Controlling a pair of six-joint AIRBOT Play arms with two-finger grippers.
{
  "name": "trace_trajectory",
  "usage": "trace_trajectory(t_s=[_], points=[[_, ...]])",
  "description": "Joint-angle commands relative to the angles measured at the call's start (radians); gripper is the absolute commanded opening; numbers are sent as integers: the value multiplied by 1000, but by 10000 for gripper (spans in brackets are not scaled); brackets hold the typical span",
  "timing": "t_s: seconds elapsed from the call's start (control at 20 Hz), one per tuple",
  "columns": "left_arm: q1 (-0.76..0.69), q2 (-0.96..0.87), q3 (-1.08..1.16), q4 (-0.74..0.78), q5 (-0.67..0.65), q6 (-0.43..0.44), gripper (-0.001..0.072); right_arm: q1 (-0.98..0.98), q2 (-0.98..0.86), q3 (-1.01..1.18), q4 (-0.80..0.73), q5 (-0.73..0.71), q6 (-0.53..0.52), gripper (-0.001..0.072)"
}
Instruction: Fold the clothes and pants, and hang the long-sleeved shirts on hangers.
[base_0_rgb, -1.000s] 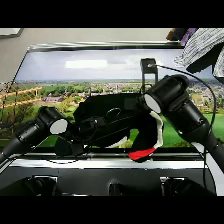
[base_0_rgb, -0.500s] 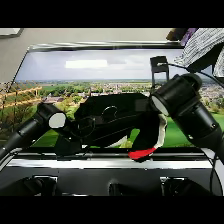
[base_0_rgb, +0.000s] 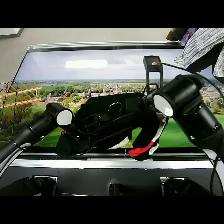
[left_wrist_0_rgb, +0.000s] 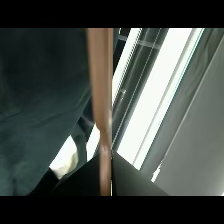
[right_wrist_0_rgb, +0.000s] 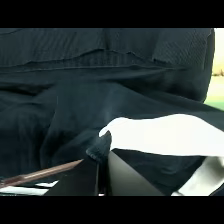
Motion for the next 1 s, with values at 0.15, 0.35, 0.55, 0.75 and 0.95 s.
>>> trace_trajectory(t_s=[0.15,0.35,0.55,0.75,0.95], points=[[2,-2,80,-34,-57,-182,26,1,-31,0,8,-48,59,39],[1,-24,90,-34,-70,-195,27,35,8,0,52,-73,59,39],[1,-53,91,-58,-72,-164,26,107,28,0,33,-33,67,39],[-11,-55,91,-81,-43,-129,26,113,28,0,-3,-64,62,39],[-13,-71,91,-83,18,-118,26,113,31,0,89,-47,9,39]])
